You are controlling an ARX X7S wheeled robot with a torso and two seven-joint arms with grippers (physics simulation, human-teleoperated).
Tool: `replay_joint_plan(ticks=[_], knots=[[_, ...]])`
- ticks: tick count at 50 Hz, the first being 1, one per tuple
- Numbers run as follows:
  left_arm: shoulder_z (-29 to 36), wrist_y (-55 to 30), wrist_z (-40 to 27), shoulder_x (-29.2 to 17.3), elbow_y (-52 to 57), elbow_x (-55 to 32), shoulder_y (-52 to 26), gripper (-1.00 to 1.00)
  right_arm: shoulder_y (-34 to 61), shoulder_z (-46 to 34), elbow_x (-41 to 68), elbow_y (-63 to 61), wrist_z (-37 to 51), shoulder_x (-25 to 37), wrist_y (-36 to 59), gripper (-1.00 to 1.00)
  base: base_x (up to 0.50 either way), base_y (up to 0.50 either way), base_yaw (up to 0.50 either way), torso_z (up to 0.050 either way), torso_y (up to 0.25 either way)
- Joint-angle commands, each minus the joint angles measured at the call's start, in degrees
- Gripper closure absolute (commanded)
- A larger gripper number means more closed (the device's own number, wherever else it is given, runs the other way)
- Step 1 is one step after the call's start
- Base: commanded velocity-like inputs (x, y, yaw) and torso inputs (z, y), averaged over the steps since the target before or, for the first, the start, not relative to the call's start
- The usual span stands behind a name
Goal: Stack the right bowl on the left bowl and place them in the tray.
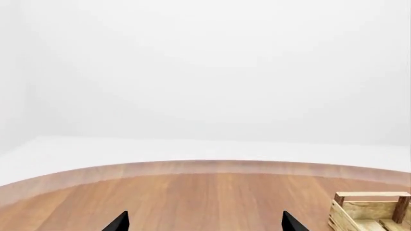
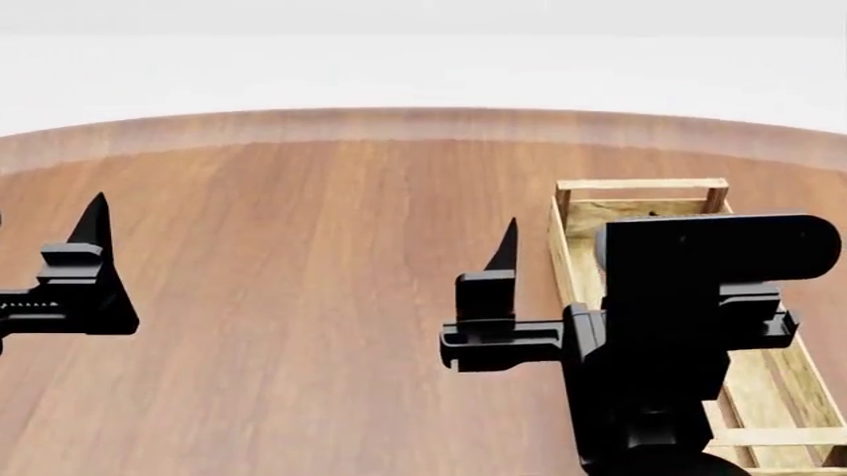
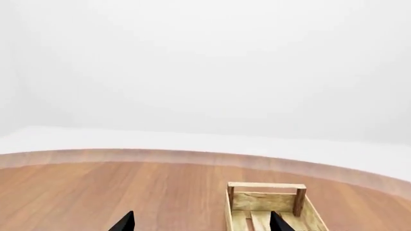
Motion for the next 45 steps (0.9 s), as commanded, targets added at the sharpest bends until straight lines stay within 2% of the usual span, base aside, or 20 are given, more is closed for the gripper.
replay_joint_plan(ticks=[1, 12, 14, 18, 19, 21, 24, 34, 38, 45], knots=[[-0.1, 0.1, -0.4, -0.1, 0.2, -0.6, 0.1, -1.0, 0.4, 1.1, 1.1, 0.5, 0.3, -0.4, 1.0, -1.0, 0.0, 0.0, 0.0, 0.0, 0.0], [-0.2, -0.1, -0.9, -0.4, 0.4, -1.2, -0.1, -1.0, 1.8, 1.3, 1.9, 1.1, 1.1, -0.5, 3.7, -1.0, 0.0, 0.0, 0.0, 0.0, 0.0], [-0.3, -0.3, -1.0, -0.4, 0.5, -1.4, -0.1, -1.0, 2.9, 2.0, 2.8, 1.8, 1.3, -1.0, 6.2, -1.0, 0.0, 0.0, 0.0, 0.0, 0.0], [-0.5, -0.5, -1.2, -0.7, 0.5, -1.7, -0.3, -1.0, 9.0, 5.5, 5.2, 4.4, 3.8, -3.0, 17.4, -1.0, 0.0, 0.0, 0.0, 0.0, 0.0], [-0.7, -0.7, -1.3, -0.7, 0.5, -1.8, -0.4, -1.0, 10.8, 4.7, 10.4, 7.1, 9.4, -0.9, 17.6, -1.0, 0.0, 0.0, 0.0, 0.0, 0.0], [-0.8, -0.6, -1.3, -0.8, 0.5, -1.8, -0.3, -1.0, 13.5, 6.6, 27.6, 14.1, 24.7, 2.8, 17.6, -1.0, 0.0, 0.0, 0.0, 0.0, 0.0], [-1.1, -0.7, -1.5, -0.8, 0.7, -2.1, -0.4, -1.0, 16.1, 5.5, 50.9, 22.3, 40.7, 6.7, 17.4, -1.0, 0.0, 0.0, 0.0, 0.0, 0.0], [-1.4, -1.4, -2.1, -1.0, 0.8, -2.9, -1.0, -1.0, 18.8, -0.8, 76.2, 30.9, 58.9, 13.2, 15.2, -1.0, 0.0, 0.0, 0.0, 0.0, 0.0], [-1.3, -1.7, -2.4, -1.0, 0.9, -3.2, -1.3, -1.0, 19.7, -6.6, 88.4, 33.4, 66.6, 16.5, 11.9, -1.0, 0.0, 0.0, 0.0, 0.0, 0.0], [-1.2, -1.0, -2.4, -1.2, 0.6, -3.3, -0.9, -1.0, 20.4, -11.4, 96.3, 33.3, 70.4, 20.0, 8.2, -1.0, 0.0, 0.0, 0.0, 0.0, 0.0]])
